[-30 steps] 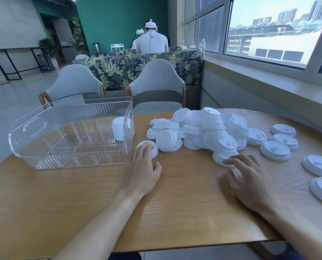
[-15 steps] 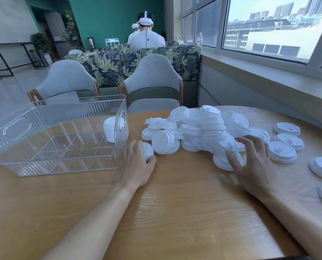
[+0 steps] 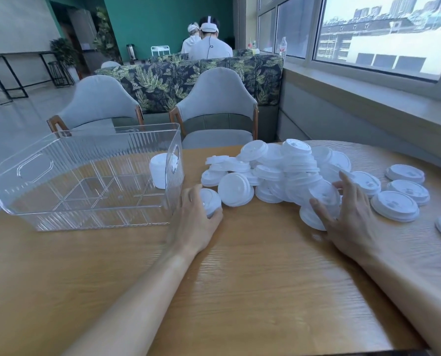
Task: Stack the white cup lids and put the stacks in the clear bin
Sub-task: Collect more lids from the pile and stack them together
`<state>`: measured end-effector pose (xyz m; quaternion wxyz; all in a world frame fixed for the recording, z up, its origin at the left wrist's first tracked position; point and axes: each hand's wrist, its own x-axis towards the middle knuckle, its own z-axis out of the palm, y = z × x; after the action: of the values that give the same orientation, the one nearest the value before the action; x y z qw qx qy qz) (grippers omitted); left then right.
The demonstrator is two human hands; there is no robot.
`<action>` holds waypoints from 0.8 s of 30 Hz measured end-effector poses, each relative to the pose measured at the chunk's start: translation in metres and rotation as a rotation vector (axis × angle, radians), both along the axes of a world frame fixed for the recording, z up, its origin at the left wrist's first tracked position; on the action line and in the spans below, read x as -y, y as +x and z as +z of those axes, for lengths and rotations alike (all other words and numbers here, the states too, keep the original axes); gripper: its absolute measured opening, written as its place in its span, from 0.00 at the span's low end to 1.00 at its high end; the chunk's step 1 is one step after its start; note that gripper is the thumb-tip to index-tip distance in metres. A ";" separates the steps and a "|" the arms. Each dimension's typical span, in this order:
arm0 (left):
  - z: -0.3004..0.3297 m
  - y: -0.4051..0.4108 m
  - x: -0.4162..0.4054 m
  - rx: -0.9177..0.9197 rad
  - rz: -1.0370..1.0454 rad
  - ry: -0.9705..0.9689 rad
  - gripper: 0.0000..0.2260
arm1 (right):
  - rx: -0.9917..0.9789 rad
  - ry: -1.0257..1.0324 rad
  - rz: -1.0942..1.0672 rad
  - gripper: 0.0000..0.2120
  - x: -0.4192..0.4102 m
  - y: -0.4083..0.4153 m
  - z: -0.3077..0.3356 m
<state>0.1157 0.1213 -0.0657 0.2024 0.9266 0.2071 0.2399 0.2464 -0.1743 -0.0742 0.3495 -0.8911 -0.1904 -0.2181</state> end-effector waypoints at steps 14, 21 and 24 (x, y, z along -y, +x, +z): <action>-0.001 -0.020 0.004 0.086 -0.103 -0.059 0.34 | 0.000 0.035 -0.032 0.38 0.014 -0.032 -0.002; 0.001 -0.034 0.020 0.265 -0.204 0.080 0.31 | 0.060 0.147 0.036 0.37 0.010 -0.063 0.005; 0.002 -0.038 0.025 0.269 -0.226 0.114 0.31 | 0.040 0.174 0.115 0.39 0.003 -0.081 0.008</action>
<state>0.0779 0.0962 -0.0636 0.2012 0.9135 0.0587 0.3486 0.1654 -0.1778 -0.0658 0.4336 -0.8404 -0.2286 -0.2313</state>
